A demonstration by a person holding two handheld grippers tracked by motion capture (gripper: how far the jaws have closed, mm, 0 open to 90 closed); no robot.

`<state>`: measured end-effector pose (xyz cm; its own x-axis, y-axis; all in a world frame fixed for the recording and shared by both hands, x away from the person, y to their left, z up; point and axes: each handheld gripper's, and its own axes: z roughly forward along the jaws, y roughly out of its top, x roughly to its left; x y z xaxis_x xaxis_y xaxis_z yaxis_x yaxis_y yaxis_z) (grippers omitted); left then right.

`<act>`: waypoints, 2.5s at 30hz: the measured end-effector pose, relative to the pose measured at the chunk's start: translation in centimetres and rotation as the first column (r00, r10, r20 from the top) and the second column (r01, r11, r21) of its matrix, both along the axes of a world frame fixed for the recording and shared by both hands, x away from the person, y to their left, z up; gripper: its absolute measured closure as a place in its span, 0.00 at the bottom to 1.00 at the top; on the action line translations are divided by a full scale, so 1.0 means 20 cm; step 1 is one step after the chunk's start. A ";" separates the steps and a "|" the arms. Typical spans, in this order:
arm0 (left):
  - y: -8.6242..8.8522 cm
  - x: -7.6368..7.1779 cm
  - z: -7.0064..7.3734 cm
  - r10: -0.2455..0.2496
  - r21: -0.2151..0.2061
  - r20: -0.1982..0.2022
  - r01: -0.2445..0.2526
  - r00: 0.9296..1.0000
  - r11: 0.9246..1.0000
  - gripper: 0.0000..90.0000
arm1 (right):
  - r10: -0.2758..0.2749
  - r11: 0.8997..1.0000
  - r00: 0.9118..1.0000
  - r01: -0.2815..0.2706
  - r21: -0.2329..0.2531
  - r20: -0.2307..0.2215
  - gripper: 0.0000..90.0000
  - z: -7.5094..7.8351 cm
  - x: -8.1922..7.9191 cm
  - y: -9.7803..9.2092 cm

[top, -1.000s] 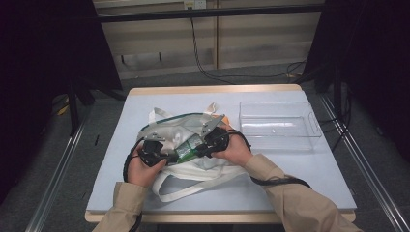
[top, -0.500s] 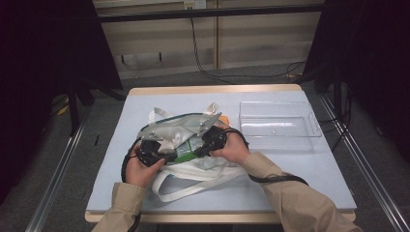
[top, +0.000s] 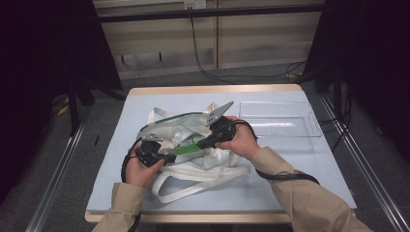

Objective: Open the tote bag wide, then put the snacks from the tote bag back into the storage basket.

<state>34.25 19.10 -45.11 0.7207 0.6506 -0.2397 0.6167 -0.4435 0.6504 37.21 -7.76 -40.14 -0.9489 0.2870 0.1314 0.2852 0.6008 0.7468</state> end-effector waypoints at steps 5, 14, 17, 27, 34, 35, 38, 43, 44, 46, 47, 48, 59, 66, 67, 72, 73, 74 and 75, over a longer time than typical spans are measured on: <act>-0.05 -0.01 0.01 -0.029 0.002 0.013 0.029 0.999 1.000 1.00 | -0.023 0.999 1.000 0.022 0.031 0.020 1.00 0.08 -0.01 -0.01; -0.05 -0.02 0.04 -0.014 -0.046 0.041 0.016 0.999 0.999 1.00 | -0.020 0.999 0.996 0.017 0.037 0.082 1.00 0.14 -0.04 0.00; -0.05 -0.02 0.05 -0.015 -0.048 0.052 0.017 0.999 0.999 1.00 | -0.024 0.999 0.996 0.020 0.043 0.085 1.00 0.12 -0.03 0.00; -0.04 -0.01 0.06 -0.002 -0.053 0.059 0.005 0.998 0.999 1.00 | -0.041 0.998 0.992 0.036 0.043 0.121 0.70 0.09 -0.02 0.00; -0.05 -0.01 0.06 -0.001 -0.057 0.062 0.005 0.998 0.998 1.00 | -0.041 0.999 0.986 0.039 0.015 0.160 0.49 0.09 -0.02 -0.04; -0.05 0.00 0.06 -0.001 -0.057 0.065 0.004 0.998 0.998 1.00 | -0.036 0.999 0.987 0.035 0.008 0.159 0.46 0.08 -0.02 -0.04; -0.05 0.00 0.06 0.002 -0.066 0.066 0.003 0.998 0.998 1.00 | -0.032 0.999 0.986 0.031 0.012 0.162 0.42 0.06 -0.01 -0.05; -0.05 0.00 0.06 0.000 -0.066 0.065 0.004 0.998 0.998 1.00 | -0.018 0.999 0.982 0.024 -0.031 0.187 0.37 0.03 0.00 -0.04; -0.05 0.00 0.06 0.000 -0.068 0.063 0.004 0.998 0.998 1.00 | -0.014 0.999 0.983 0.023 -0.041 0.185 0.38 0.03 0.01 -0.04; -0.04 0.00 0.06 0.001 -0.067 0.062 0.004 0.998 0.998 1.00 | -0.011 0.998 0.981 0.024 -0.064 0.192 0.43 0.01 0.02 -0.04; -0.04 0.00 0.06 0.000 -0.069 0.061 0.005 0.998 0.998 1.00 | -0.005 0.996 0.982 0.022 -0.085 0.191 0.45 -0.01 0.03 -0.03; -0.04 0.00 0.06 -0.001 -0.068 0.062 0.005 0.998 0.998 1.00 | -0.006 0.995 0.980 0.025 -0.092 0.198 0.46 -0.02 0.04 -0.03; -0.02 0.00 0.07 0.015 -0.049 0.078 -0.011 0.997 0.999 0.90 | 0.051 0.985 0.967 -0.007 -0.173 0.250 0.77 -0.01 0.06 0.04; -0.04 0.00 0.07 0.035 -0.039 0.110 -0.030 0.993 0.999 0.51 | 0.030 0.986 0.975 0.008 -0.169 0.220 0.85 0.10 0.07 0.03; -0.04 0.00 0.07 0.038 -0.039 0.112 -0.034 0.993 0.999 0.45 | 0.030 0.987 0.977 0.005 -0.161 0.213 0.86 0.11 0.07 0.03; -0.04 0.00 0.07 0.042 -0.039 0.121 -0.038 0.992 0.999 0.29 | 0.012 0.992 0.988 0.008 -0.129 0.152 0.87 0.18 0.08 0.01; -0.04 0.00 0.07 0.041 -0.041 0.122 -0.037 0.992 0.998 0.28 | -0.002 0.992 0.991 0.018 -0.122 0.135 0.88 0.19 0.08 0.00; -0.04 0.00 0.07 0.048 -0.044 0.119 -0.043 0.992 0.998 0.26 | -0.012 0.993 0.992 0.026 -0.115 0.125 0.88 0.20 0.08 0.00; -0.04 0.00 0.07 0.048 -0.046 0.119 -0.043 0.992 0.998 0.25 | -0.007 0.993 0.992 0.021 -0.117 0.123 0.88 0.21 0.08 -0.01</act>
<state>34.19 18.23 -43.74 0.7160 0.6740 -0.1819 0.5519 -0.3869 0.7387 38.84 -7.90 -35.94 -0.9515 0.3069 -0.0213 0.2047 0.6835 0.7007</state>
